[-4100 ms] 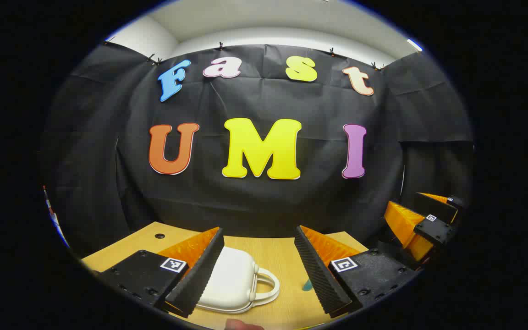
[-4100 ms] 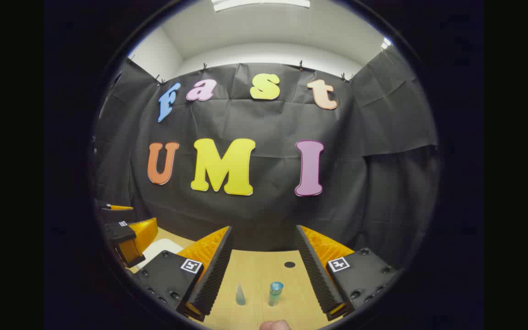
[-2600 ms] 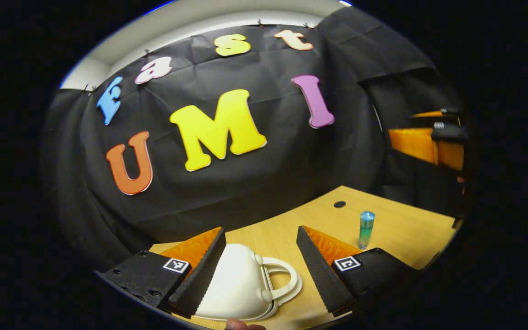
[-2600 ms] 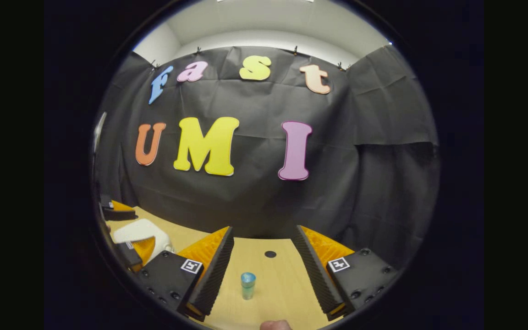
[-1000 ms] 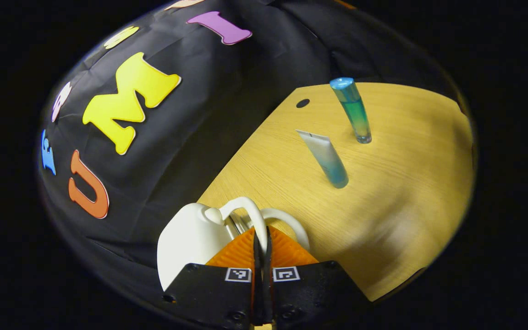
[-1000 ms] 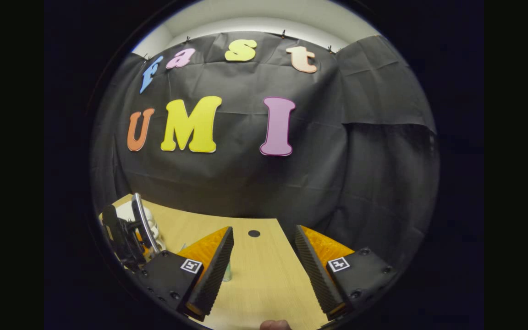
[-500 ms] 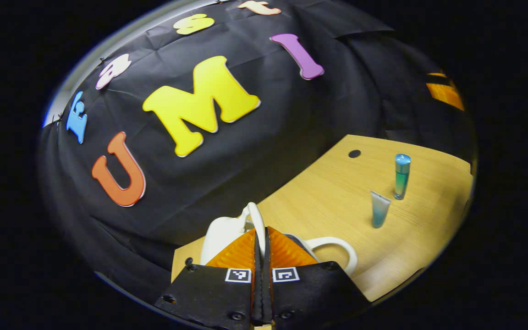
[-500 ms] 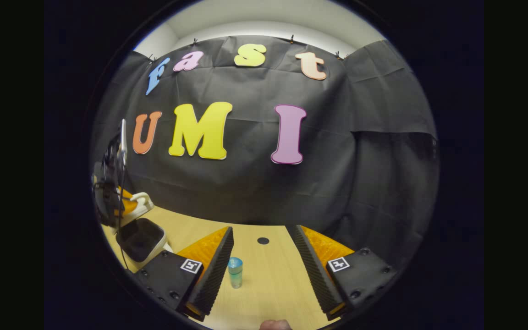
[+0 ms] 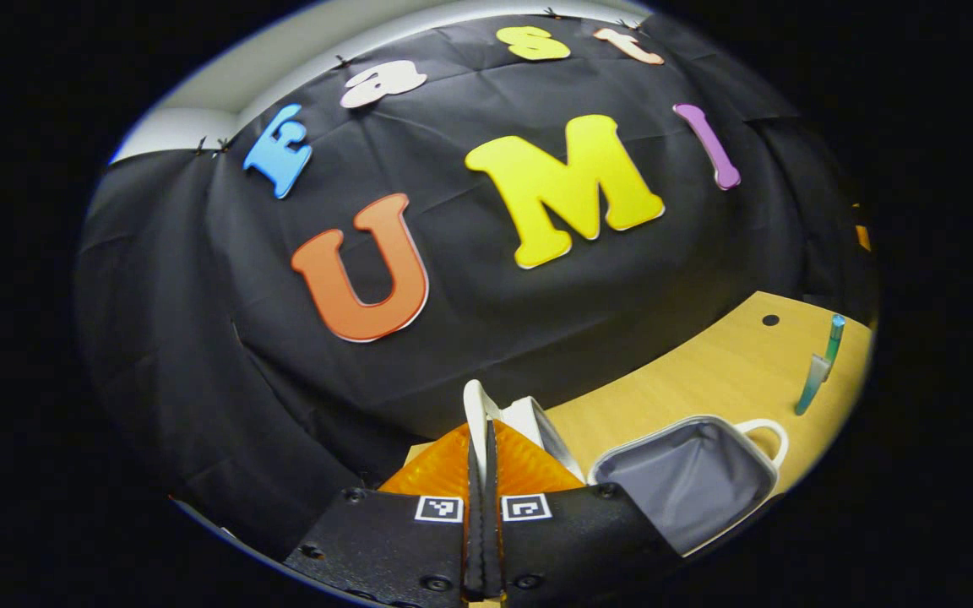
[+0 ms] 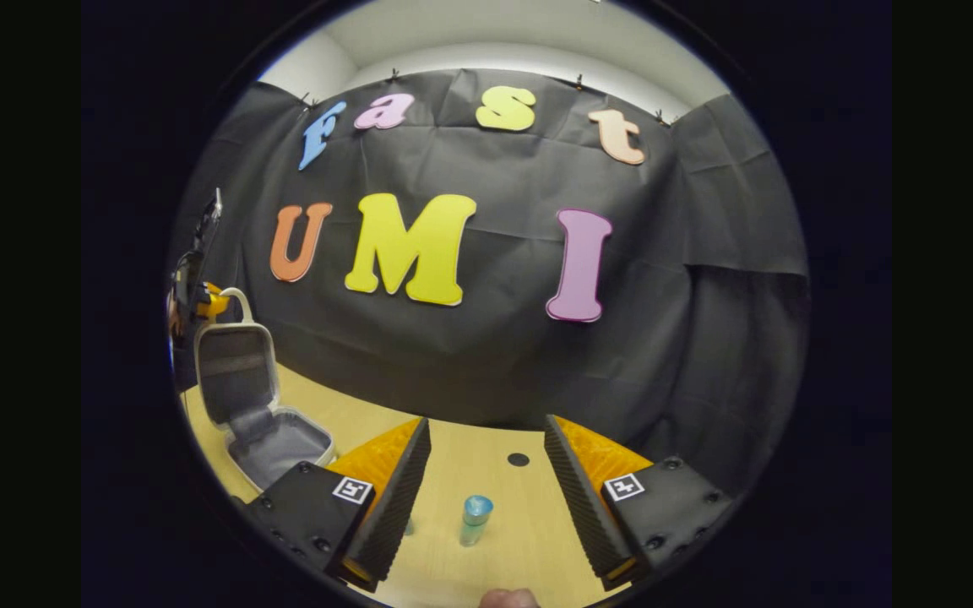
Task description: First open the suitcase, pack the skin care products into it, and then close the suitcase.
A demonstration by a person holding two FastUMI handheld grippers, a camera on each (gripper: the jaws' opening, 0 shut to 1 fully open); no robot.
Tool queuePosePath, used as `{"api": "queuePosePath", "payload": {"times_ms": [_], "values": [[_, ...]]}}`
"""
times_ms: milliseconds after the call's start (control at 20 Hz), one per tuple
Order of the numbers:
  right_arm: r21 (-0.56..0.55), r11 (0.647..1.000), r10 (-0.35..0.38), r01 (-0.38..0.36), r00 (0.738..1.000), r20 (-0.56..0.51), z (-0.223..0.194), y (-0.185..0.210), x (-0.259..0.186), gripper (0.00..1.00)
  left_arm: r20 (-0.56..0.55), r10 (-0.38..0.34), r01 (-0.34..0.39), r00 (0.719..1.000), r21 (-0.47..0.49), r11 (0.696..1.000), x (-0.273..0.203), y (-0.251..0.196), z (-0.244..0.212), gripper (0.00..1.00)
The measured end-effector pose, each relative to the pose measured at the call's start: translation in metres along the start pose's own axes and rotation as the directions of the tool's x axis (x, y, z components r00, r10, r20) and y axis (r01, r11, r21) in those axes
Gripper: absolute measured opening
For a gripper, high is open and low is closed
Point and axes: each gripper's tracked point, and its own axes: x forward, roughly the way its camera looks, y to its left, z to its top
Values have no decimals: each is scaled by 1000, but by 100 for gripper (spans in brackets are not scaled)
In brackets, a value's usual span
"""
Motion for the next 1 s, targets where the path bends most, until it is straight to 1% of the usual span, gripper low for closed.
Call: {"api": "queuePosePath", "payload": {"times_ms": [200, 300, 400, 450, 550, 600, 700, 800, 850, 950, 1000], "values": [[-37, 999, 12, -12, 1000, 0, 9, 20, 0, 81, -43, 30, -33, 999, -86, 996, 11, 50, -61, 2], [-53, 999, 12, -12, 1000, -6, 13, 31, 3, 81, -106, 37, -54, 994, -157, 986, 26, 70, -113, 3], [-61, 998, 0, -2, 1000, -24, 13, 41, 6, 80, -154, 18, -52, 988, -221, 974, 45, 77, -150, 3], [-72, 997, -7, 4, 999, -38, 14, 49, 7, 80, -200, -9, -47, 980, -274, 961, 58, 77, -185, 3], [-91, 996, -17, 12, 999, -48, 13, 56, 8, 80, -273, -53, -47, 960, -346, 937, 76, 68, -232, 3], [-94, 995, -21, 15, 998, -57, 12, 59, 9, 80, -320, -78, -58, 944, -393, 918, 76, 61, -258, 3], [-91, 996, -23, 16, 997, -75, 10, 65, 11, 80, -347, -117, -60, 931, -460, 886, 77, 52, -280, 3], [-86, 996, -27, 19, 996, -87, 9, 69, 12, 80, -348, -123, -73, 929, -499, 863, 84, 49, -289, 3], [-84, 996, -25, 17, 996, -91, 10, 72, 13, 80, -343, -126, -73, 931, -512, 856, 84, 46, -292, 5], [-87, 996, -14, 6, 996, -89, 11, 81, 14, 80, -341, -129, -70, 931, -516, 854, 81, 47, -293, 10], [-83, 997, -5, -3, 996, -87, 12, 85, 14, 80, -367, -103, -97, 924, -489, 867, 80, 53, -298, 16]]}}
